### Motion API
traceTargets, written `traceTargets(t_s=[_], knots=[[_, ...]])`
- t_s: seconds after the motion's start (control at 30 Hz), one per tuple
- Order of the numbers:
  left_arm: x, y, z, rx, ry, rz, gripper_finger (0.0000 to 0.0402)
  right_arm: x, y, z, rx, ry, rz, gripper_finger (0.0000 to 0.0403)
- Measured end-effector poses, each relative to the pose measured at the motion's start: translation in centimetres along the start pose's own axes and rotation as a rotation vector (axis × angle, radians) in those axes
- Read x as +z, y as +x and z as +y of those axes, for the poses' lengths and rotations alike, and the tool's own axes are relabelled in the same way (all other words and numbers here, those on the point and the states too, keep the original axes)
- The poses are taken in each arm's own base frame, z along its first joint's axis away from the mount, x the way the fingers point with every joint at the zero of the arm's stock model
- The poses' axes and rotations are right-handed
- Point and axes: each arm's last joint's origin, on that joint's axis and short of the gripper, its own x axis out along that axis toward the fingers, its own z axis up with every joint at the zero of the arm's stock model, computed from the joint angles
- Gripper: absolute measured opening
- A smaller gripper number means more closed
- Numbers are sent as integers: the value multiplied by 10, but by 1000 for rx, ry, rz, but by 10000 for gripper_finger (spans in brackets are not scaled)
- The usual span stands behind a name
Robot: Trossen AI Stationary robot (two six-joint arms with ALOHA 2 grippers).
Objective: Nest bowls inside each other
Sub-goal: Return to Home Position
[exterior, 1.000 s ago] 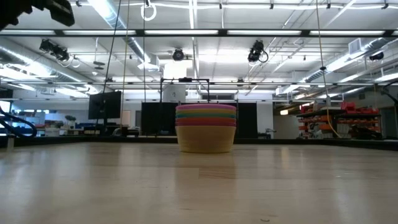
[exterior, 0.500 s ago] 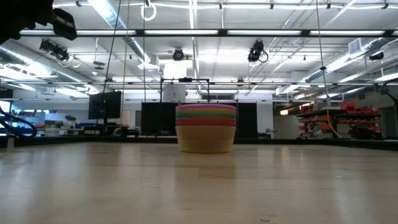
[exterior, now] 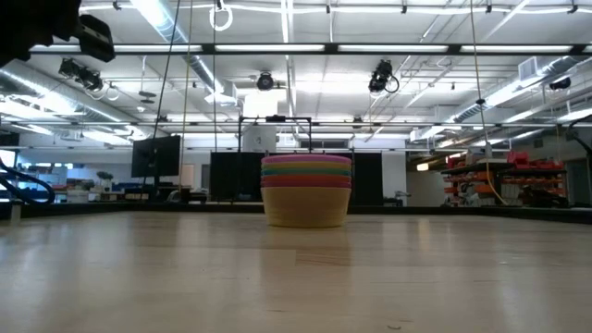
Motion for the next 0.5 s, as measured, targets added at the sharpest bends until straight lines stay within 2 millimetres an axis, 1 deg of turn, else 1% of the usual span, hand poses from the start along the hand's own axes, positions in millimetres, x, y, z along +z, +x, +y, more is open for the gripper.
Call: traceTargets(t_s=[0.17, 0.33, 0.5], knots=[[-1, 0, 0, 0, -4, 9, 23, -1, -1, 0, -12, -5, -6, 62], [-1, 0, 0, 0, -5, 9, 29, -18, -8, 0, -8, -7, -53, 62], [-1, 0, 0, 0, -5, 11, 36, -18, -8, 0, -4, -2, -54, 62]])
